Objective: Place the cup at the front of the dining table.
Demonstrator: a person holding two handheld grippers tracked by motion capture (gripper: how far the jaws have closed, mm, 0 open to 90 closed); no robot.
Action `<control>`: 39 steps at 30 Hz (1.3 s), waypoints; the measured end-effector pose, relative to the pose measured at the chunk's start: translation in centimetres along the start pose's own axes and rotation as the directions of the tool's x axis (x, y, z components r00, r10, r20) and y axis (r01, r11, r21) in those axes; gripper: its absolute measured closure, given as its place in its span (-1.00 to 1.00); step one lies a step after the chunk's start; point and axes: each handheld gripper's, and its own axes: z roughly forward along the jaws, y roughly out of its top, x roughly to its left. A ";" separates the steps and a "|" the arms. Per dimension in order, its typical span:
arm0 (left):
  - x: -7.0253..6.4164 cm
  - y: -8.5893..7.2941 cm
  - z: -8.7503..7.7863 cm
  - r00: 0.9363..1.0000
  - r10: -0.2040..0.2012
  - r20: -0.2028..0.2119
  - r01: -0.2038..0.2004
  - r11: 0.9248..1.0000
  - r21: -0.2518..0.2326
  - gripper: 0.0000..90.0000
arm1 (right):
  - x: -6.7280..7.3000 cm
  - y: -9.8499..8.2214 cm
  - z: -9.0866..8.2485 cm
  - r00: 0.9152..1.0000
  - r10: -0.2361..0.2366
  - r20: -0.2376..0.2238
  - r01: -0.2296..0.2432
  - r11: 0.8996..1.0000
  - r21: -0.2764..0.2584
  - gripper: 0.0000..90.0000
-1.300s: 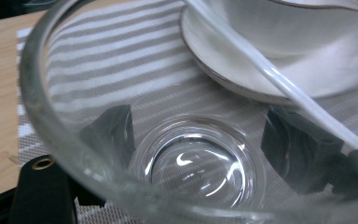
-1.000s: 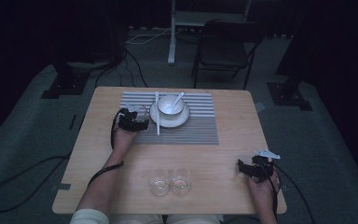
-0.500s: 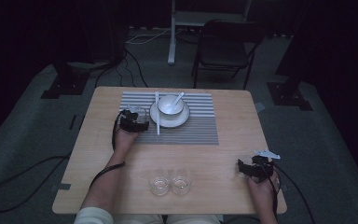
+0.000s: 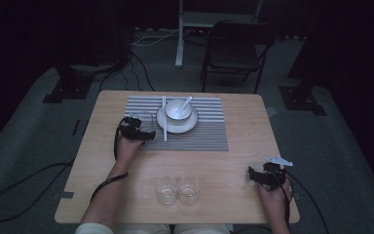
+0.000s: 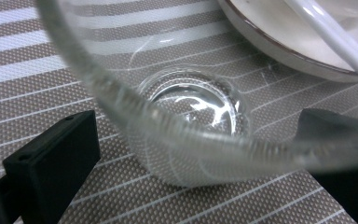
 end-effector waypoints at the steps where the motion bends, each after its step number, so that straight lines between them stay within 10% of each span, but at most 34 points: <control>1: 0.0 -0.1 -0.1 1.000 -0.002 0.025 0.003 1.000 -0.010 -1.00 | 0.0 0.0 0.0 1.000 -0.001 0.000 0.001 1.000 0.000 -0.74; 8: -0.2 -0.9 -0.2 0.998 0.060 0.022 -0.060 0.998 0.015 -1.00 | 0.0 0.0 0.0 1.000 0.000 0.000 0.000 1.000 0.000 -0.74; 39: 1.3 -3.8 -4.0 0.997 0.031 0.068 -0.032 0.999 0.025 -1.00 | 0.0 0.0 0.0 1.000 0.000 0.000 0.000 1.000 0.000 -0.74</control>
